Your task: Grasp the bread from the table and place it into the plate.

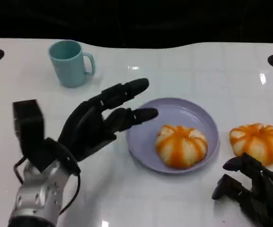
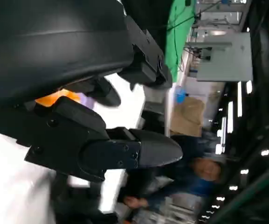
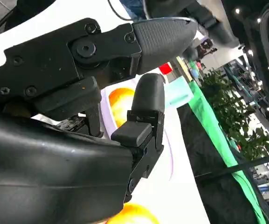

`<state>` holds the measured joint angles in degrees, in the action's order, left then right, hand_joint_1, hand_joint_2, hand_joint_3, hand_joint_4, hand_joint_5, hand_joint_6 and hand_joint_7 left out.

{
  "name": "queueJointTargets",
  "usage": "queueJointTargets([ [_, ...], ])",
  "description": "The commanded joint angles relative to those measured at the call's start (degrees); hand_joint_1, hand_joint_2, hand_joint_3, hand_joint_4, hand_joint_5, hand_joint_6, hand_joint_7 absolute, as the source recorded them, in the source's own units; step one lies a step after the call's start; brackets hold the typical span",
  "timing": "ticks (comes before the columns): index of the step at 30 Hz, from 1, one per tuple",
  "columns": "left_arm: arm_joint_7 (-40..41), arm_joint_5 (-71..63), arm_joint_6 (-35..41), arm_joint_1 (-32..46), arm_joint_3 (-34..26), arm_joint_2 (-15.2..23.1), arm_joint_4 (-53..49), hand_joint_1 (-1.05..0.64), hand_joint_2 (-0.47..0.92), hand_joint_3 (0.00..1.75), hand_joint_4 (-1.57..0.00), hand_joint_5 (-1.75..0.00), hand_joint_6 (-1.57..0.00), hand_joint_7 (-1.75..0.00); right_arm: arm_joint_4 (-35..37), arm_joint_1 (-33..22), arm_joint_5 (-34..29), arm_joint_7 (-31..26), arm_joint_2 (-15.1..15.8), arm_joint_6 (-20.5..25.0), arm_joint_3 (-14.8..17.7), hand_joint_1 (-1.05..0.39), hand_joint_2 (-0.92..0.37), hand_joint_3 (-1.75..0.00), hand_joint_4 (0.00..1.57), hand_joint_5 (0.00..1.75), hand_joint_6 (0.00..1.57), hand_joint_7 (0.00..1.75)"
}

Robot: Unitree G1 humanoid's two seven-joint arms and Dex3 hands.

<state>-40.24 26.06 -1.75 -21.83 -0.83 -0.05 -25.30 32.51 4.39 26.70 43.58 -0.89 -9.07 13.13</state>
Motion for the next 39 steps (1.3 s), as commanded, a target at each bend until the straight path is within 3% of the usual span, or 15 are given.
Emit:
queueJointTargets([
  [1,2.52,5.49,8.99,6.85,-2.44,-0.16,10.66,-0.59,0.92,0.4,-0.67,-1.13,-0.87,-0.27,-0.71,-0.96,0.05,-0.55,0.24,0.15,0.05,-0.5,-0.92,-0.23,0.69,1.45,0.63,1.11],
  [5,7.49,11.65,17.95,14.53,-4.46,-2.22,19.86,-0.57,0.92,0.44,-0.69,-1.64,-0.72,-1.04,-1.03,-1.16,0.12,-0.66,0.24,0.4,-0.07,-0.51,-0.92,-0.24,0.68,1.45,0.63,1.11],
  [8,10.68,14.9,22.39,20.16,-5.06,-3.58,26.02,-0.56,0.92,0.44,-0.75,-1.74,-0.63,-1.42,-1.63,-1.25,0.25,-1.38,0.2,1.4,-0.12,-0.52,-0.92,-0.22,0.69,1.46,0.63,1.12],
  [10,11.9,15.69,23.33,22.82,-5.06,-4.32,28.7,-0.56,0.92,0.44,-0.78,-1.74,-0.61,-1.54,-2.06,-1.38,0.09,-1.67,0.22,1.65,-0.23,-0.53,-0.92,-0.21,0.69,1.46,0.63,1.13],
  [19,13.26,16.1,23.41,26.75,-5.38,-5.45,32.13,-0.59,0.92,0.44,-0.88,-1.75,-0.63,-1.64,-3.04,-1.81,-0.08,-2.1,0.07,1.8,-0.47,-0.52,-0.92,-0.22,0.7,1.46,0.63,1.14],
  [23,12.09,17.02,24.84,30.16,-7.28,-2.8,31.41,-0.57,0.92,0.4,-0.86,-1.75,-0.63,-1.67,-3.42,-1.91,-0.38,-2.27,0.2,1.68,-0.64,-0.52,-0.92,-0.23,0.7,1.48,0.63,1.15],
  [39,10.9,16.19,23.48,30.14,-7.24,-2.61,28.12,-0.55,0.92,0.35,-0.85,-1.75,-0.6,-1.74,-2.76,-2.44,0.0,-1.63,-0.04,1.04,-0.3,-0.51,-0.92,-0.23,0.69,1.49,0.64,1.14],
])
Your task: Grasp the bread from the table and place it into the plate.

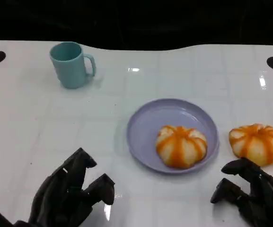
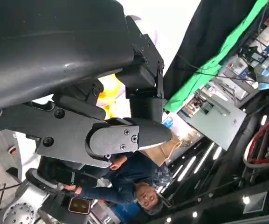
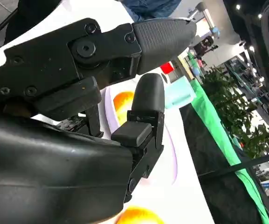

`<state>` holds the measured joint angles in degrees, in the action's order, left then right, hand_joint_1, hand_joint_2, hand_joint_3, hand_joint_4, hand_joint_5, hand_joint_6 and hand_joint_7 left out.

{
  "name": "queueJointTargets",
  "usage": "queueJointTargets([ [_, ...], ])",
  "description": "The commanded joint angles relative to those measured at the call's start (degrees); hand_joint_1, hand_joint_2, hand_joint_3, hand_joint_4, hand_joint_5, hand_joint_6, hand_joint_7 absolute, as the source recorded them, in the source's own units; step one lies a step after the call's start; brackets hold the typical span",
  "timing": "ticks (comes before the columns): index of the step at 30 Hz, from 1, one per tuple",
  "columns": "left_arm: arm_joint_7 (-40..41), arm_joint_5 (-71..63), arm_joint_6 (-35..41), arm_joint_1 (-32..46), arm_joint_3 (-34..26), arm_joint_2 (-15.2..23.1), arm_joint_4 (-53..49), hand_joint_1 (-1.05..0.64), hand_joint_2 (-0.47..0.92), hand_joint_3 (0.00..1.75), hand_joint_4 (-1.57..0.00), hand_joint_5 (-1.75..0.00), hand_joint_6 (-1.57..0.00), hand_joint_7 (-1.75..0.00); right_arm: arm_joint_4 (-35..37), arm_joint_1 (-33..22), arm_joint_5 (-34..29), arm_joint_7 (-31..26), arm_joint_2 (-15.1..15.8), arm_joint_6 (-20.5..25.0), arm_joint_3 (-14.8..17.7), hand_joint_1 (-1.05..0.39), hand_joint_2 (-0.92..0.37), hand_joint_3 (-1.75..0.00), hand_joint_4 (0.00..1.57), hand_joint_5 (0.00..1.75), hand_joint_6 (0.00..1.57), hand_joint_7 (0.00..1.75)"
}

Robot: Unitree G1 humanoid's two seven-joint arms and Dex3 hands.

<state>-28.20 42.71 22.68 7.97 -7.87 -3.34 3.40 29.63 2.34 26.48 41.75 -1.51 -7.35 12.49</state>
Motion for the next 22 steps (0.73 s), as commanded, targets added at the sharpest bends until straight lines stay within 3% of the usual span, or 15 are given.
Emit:
queueJointTargets([
  [1,-1.84,-0.77,-1.6,0.16,0.02,0.55,-1.32,-0.55,0.92,0.36,-0.85,-1.75,-0.6,-1.74,0.48,-0.33,0.53,1.0,1.02,-0.38,0.48,-0.51,-0.92,-0.23,0.69,1.49,0.64,1.14],
  [16,-4.85,-3.1,-5.65,-1.53,1.11,0.36,-5.71,-0.56,0.92,0.32,-0.83,-1.75,-0.59,-1.73,2.16,0.78,1.55,3.03,2.16,0.77,1.64,-0.51,-0.92,-0.2,0.66,1.49,0.6,1.14],
  [22,-4.49,-3.27,-5.71,-1.94,1.22,0.27,-6.38,-0.56,0.92,0.32,-0.84,-1.75,-0.6,-1.74,4.08,1.68,0.95,3.3,2.06,-1.06,1.97,-0.5,-0.92,-0.21,0.67,1.48,0.6,1.17],
])
